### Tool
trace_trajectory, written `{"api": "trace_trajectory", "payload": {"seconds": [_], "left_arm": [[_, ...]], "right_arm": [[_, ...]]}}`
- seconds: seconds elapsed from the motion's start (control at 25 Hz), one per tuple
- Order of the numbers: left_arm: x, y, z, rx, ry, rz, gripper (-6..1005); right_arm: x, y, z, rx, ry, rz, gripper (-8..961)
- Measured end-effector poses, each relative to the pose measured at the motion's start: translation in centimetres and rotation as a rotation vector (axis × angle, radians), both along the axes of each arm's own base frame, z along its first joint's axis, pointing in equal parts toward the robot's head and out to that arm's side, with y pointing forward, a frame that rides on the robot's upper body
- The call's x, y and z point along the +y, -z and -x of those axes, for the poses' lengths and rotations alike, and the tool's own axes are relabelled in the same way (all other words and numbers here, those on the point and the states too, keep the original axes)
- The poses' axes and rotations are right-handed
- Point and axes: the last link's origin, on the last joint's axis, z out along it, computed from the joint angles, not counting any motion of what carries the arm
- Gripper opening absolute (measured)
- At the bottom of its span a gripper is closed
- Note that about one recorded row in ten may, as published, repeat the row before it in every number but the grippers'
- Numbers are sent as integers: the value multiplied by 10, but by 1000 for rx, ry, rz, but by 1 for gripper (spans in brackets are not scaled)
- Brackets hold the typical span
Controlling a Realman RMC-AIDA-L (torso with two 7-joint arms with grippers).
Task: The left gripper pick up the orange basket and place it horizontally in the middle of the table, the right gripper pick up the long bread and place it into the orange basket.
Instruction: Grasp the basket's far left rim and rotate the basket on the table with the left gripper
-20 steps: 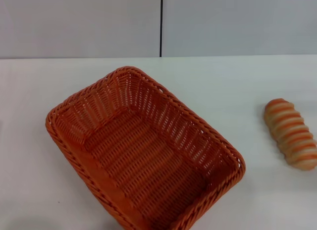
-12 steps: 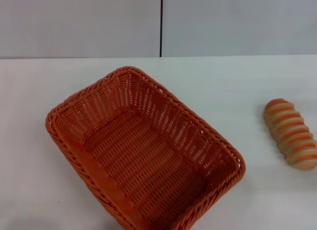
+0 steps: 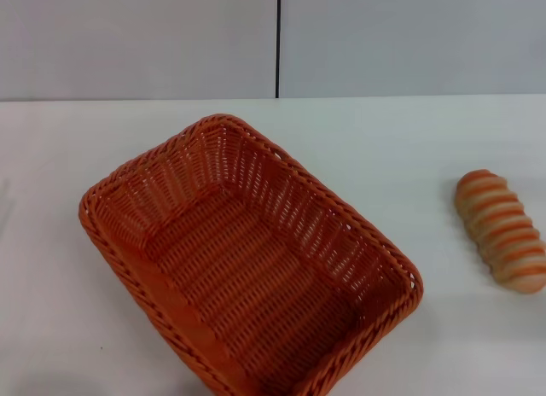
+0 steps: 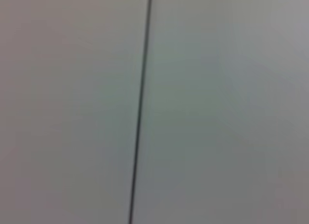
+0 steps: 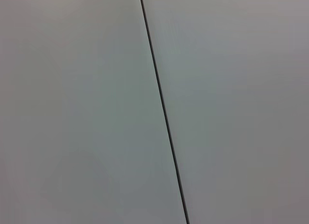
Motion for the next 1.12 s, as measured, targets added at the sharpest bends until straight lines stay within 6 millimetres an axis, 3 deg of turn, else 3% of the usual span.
{"api": "trace_trajectory", "payload": {"seconds": [0.2,0.4,0.6,0.68,0.96,1.12], "left_arm": [[23,-34,-6,2,113,171,730],[52,-72,-34,74,182,422,730],[70,-85,-58,158,151,599,731],[86,-85,-77,236,63,759,731],[112,-78,-112,355,-88,964,732],[127,-61,-148,502,-166,1110,732]], "right_arm": [[-1,0,0,3,-2,-4,558],[-1,0,0,5,-1,-7,559],[-2,0,0,7,0,-8,559],[-3,-1,-1,8,5,-11,559],[-4,-1,-2,9,8,-13,560],[-3,-1,-2,10,10,-12,560]]}}
